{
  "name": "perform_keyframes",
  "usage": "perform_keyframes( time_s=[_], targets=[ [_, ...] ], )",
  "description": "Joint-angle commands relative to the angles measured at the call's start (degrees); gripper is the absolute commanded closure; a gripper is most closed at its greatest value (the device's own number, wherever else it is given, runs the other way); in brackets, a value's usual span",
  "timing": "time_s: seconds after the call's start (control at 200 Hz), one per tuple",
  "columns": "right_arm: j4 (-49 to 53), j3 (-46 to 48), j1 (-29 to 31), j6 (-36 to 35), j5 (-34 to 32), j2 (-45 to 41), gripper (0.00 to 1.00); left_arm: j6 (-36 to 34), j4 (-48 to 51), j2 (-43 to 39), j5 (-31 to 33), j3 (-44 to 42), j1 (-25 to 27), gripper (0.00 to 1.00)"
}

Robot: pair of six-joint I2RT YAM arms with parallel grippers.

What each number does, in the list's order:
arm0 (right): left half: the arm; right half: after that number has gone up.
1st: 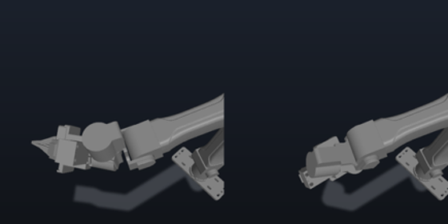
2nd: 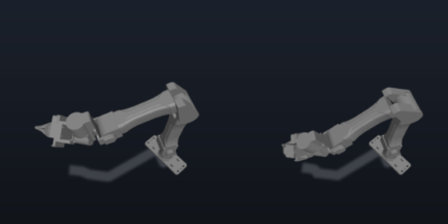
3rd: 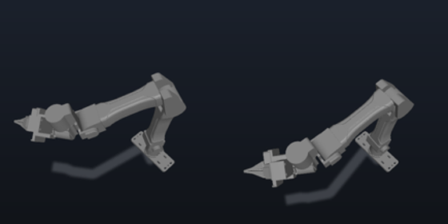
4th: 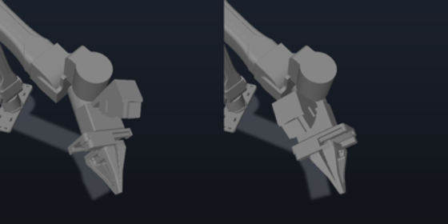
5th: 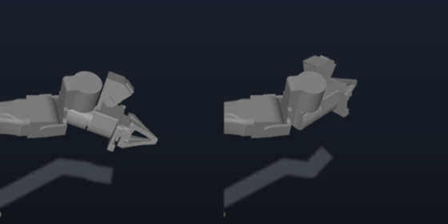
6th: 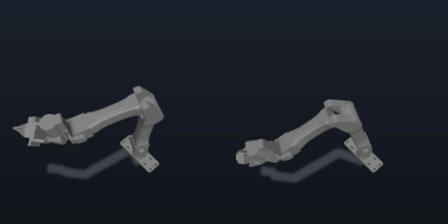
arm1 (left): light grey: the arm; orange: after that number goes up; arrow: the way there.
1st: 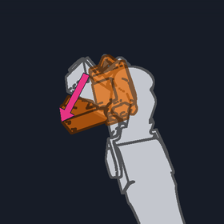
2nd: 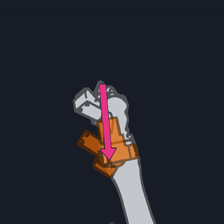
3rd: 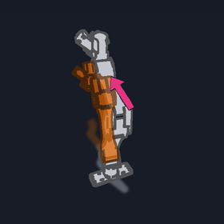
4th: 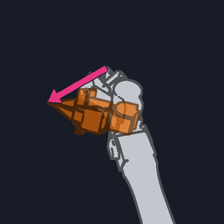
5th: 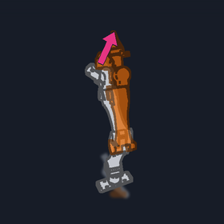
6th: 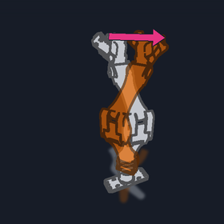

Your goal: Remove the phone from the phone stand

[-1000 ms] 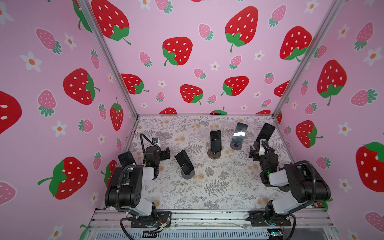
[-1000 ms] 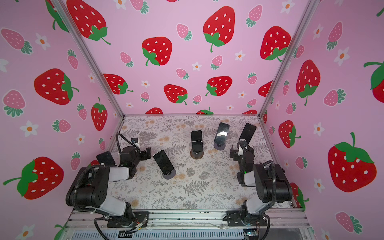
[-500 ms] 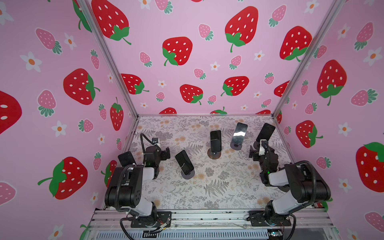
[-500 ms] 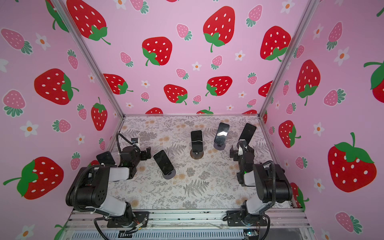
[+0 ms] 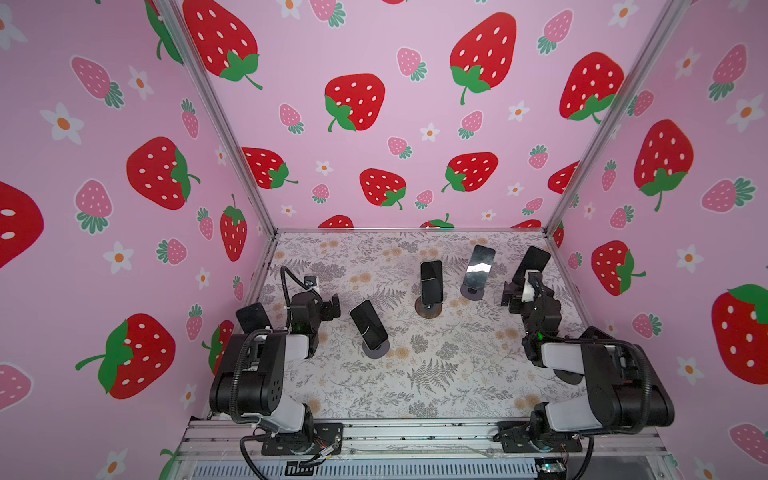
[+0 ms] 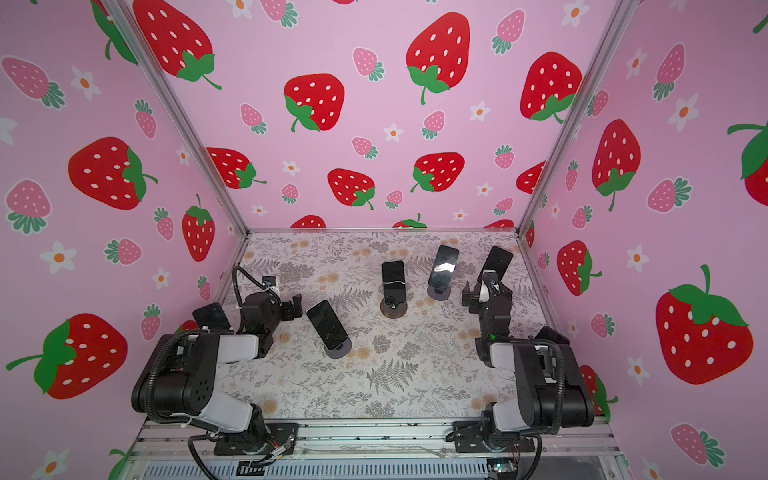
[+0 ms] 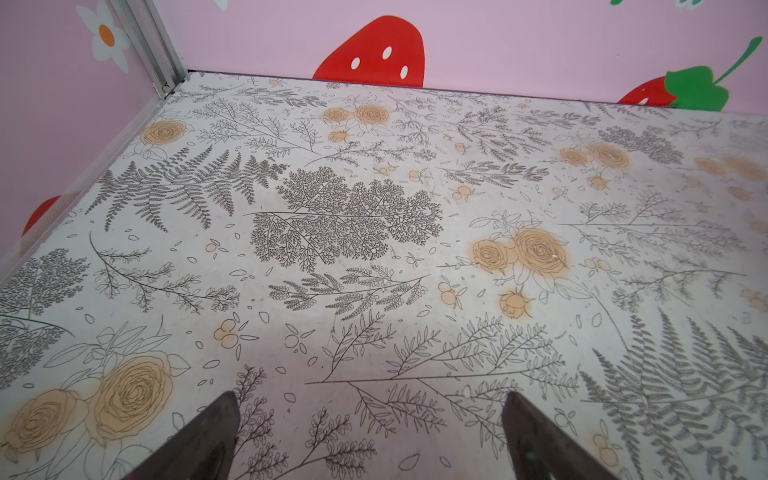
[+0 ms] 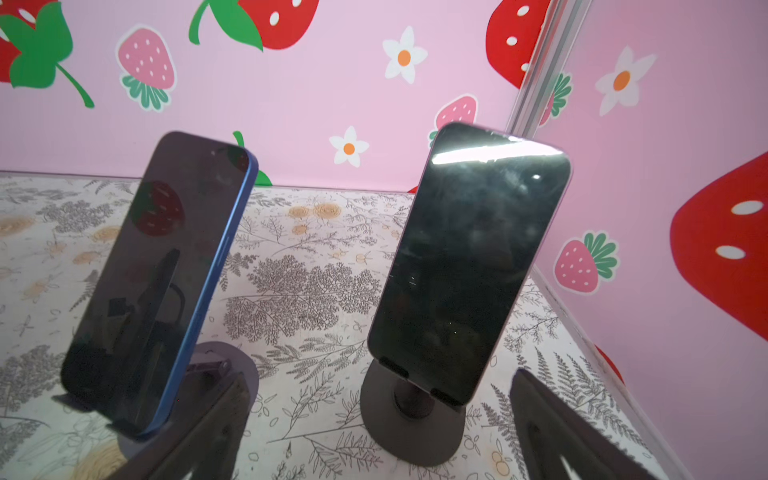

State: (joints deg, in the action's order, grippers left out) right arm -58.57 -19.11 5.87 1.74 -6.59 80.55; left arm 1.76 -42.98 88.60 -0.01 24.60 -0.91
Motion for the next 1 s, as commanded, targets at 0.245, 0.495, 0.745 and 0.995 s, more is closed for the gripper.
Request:
perform_keyframes(
  time_s=[0.245,0.495,0.745,0.995],
  targets=[
    [31.67,-5.57,0.10,25.96,-11.11,-17.54,0.00,0.16,1.78,-1.80,5.84,2.18,1.38,0.01],
    [40.39,-6.79,-1.58,36.97,-1.37,-27.89,0.00,5.43,21.02,-12.65,14.97,7.23,3.53,0.01],
    [42.03,-7.98,11.88,35.29,-11.81,-25.75,0.00,11.86,38.44,-24.20,11.91,16.29,3.54,0.01],
    [43.13,-14.84,27.39,26.05,-15.98,-22.26,0.00,20.32,58.28,-29.70,4.47,30.92,2.87,0.01]
  ],
)
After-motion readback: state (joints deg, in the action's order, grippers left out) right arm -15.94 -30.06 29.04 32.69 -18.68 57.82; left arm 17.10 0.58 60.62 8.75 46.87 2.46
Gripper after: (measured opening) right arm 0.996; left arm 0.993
